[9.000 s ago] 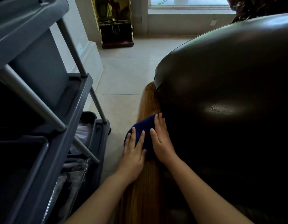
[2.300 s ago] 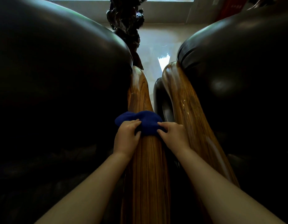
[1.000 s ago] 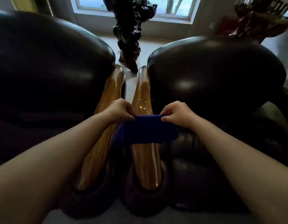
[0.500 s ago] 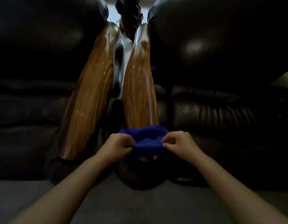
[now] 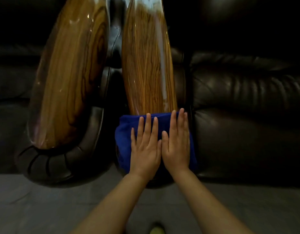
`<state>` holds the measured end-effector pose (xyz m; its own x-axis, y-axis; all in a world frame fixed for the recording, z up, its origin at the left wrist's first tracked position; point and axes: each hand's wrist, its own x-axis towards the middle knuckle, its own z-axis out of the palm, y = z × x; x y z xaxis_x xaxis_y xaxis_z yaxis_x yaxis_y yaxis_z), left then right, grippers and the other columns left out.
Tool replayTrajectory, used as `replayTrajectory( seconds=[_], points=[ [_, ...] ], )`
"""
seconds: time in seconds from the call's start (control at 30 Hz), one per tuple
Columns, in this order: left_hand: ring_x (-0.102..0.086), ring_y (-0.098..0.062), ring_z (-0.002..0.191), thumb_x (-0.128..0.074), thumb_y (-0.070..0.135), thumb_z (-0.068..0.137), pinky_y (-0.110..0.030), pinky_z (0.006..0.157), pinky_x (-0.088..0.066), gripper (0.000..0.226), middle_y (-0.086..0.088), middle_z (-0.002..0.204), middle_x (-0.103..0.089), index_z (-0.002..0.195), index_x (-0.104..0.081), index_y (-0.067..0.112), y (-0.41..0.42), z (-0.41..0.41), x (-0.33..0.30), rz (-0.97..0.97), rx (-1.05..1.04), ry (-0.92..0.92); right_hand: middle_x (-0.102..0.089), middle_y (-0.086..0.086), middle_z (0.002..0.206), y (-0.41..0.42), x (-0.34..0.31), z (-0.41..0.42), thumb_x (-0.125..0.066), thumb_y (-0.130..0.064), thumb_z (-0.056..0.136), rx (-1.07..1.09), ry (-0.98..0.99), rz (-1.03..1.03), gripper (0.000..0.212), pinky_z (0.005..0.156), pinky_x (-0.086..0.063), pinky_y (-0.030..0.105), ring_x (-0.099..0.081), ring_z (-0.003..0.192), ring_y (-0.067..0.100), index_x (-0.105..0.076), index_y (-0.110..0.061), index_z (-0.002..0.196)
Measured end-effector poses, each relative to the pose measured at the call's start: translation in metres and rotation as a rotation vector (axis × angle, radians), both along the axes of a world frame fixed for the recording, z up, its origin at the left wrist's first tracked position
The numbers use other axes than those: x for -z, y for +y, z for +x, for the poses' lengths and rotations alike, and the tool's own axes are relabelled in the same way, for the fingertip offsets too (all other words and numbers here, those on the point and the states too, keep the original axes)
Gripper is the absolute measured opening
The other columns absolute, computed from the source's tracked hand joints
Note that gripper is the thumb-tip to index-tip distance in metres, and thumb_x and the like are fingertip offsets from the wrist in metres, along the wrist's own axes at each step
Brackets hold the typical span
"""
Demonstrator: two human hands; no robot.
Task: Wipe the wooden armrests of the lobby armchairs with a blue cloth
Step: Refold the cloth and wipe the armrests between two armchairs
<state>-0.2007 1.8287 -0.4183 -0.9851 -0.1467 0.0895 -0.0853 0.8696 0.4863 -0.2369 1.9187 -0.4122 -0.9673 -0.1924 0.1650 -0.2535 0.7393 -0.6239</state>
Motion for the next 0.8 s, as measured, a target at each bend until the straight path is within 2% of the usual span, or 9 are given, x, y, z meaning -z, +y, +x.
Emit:
replayTrajectory(
  seconds=[0.07, 0.2, 0.33, 0.37, 0.43, 0.53, 0.63, 0.7, 0.8],
  points=[
    [0.016, -0.012, 0.141, -0.019, 0.033, 0.094, -0.041, 0.117, 0.004, 0.059, 0.001, 0.153, 0.017, 0.142, 0.014, 0.024, 0.0, -0.006, 0.012, -0.015, -0.034, 0.033, 0.008, -0.001, 0.153, -0.004, 0.009, -0.007, -0.023, -0.036, 0.094, 0.042, 0.026, -0.01, 0.059, 0.117, -0.014, 0.044, 0.007, 0.143, 0.013, 0.009, -0.024, 0.142],
    [0.014, -0.009, 0.141, -0.022, 0.032, 0.094, -0.039, 0.116, 0.007, 0.057, 0.003, 0.153, 0.01, 0.142, 0.006, 0.025, -0.007, -0.024, 0.01, 0.109, -0.036, 0.122, 0.006, 0.001, 0.153, -0.01, 0.009, -0.029, -0.023, -0.035, 0.095, 0.033, 0.068, -0.055, 0.056, 0.118, -0.003, 0.03, 0.006, 0.143, 0.016, 0.002, -0.02, 0.142],
    [0.009, -0.012, 0.142, -0.022, 0.032, 0.093, -0.044, 0.117, 0.003, 0.054, 0.002, 0.152, 0.002, 0.142, -0.002, 0.022, -0.008, -0.047, -0.005, 0.12, -0.123, 0.133, 0.003, -0.001, 0.153, -0.01, 0.0, -0.058, -0.023, -0.035, 0.094, -0.04, 0.075, -0.075, 0.055, 0.115, -0.001, 0.018, 0.0, 0.144, 0.016, -0.002, -0.019, 0.143],
    [0.008, -0.014, 0.142, -0.022, 0.033, 0.093, -0.045, 0.116, 0.001, 0.055, 0.003, 0.152, 0.003, 0.143, -0.003, 0.022, -0.008, -0.06, -0.01, 0.071, -0.157, 0.134, 0.004, -0.001, 0.153, -0.012, -0.004, -0.07, -0.022, -0.036, 0.094, -0.06, 0.083, -0.073, 0.055, 0.115, -0.003, 0.018, -0.001, 0.144, 0.016, -0.002, -0.02, 0.143],
    [0.005, -0.016, 0.143, -0.02, 0.034, 0.093, -0.048, 0.114, -0.002, 0.056, 0.004, 0.153, 0.004, 0.145, -0.004, 0.021, -0.012, -0.094, -0.024, -0.043, -0.2, 0.135, 0.004, 0.003, 0.155, -0.018, -0.016, -0.104, -0.022, -0.035, 0.094, -0.086, 0.088, -0.071, 0.057, 0.117, -0.012, 0.031, -0.001, 0.144, 0.018, -0.004, -0.017, 0.145],
    [0.006, -0.019, 0.144, -0.021, 0.034, 0.095, -0.049, 0.117, 0.0, 0.058, -0.005, 0.157, 0.004, 0.145, 0.001, 0.018, -0.021, -0.118, -0.045, 0.001, -0.243, 0.143, -0.003, 0.013, 0.157, -0.023, -0.035, -0.133, -0.026, -0.031, 0.095, -0.113, 0.122, -0.067, 0.054, 0.117, -0.007, 0.052, 0.001, 0.144, 0.023, -0.01, -0.016, 0.145],
    [0.012, -0.018, 0.143, -0.025, 0.032, 0.095, -0.045, 0.117, 0.009, 0.058, -0.002, 0.155, 0.01, 0.145, 0.002, 0.02, -0.026, -0.095, -0.041, 0.095, -0.155, 0.199, -0.001, 0.005, 0.156, -0.012, -0.025, -0.104, -0.028, -0.032, 0.096, -0.168, 0.167, -0.033, 0.052, 0.117, -0.009, 0.052, 0.003, 0.145, 0.021, -0.011, -0.023, 0.145],
    [0.015, -0.013, 0.143, -0.023, 0.033, 0.094, -0.046, 0.117, 0.007, 0.056, 0.005, 0.153, 0.013, 0.144, 0.002, 0.027, -0.03, -0.088, -0.033, 0.081, -0.071, 0.131, 0.001, 0.001, 0.156, -0.013, -0.018, -0.087, -0.028, -0.033, 0.096, -0.184, 0.121, 0.029, 0.053, 0.116, -0.013, 0.046, 0.006, 0.144, 0.019, -0.009, -0.026, 0.144],
    [0.014, -0.01, 0.142, -0.02, 0.035, 0.093, -0.045, 0.116, 0.006, 0.054, 0.011, 0.152, 0.011, 0.143, 0.001, 0.032, -0.037, -0.106, -0.033, 0.052, -0.101, 0.081, 0.002, 0.001, 0.155, -0.025, -0.023, -0.103, -0.026, -0.034, 0.095, -0.129, 0.103, 0.121, 0.054, 0.112, -0.016, 0.038, 0.007, 0.144, 0.02, -0.007, -0.024, 0.145]
  ],
)
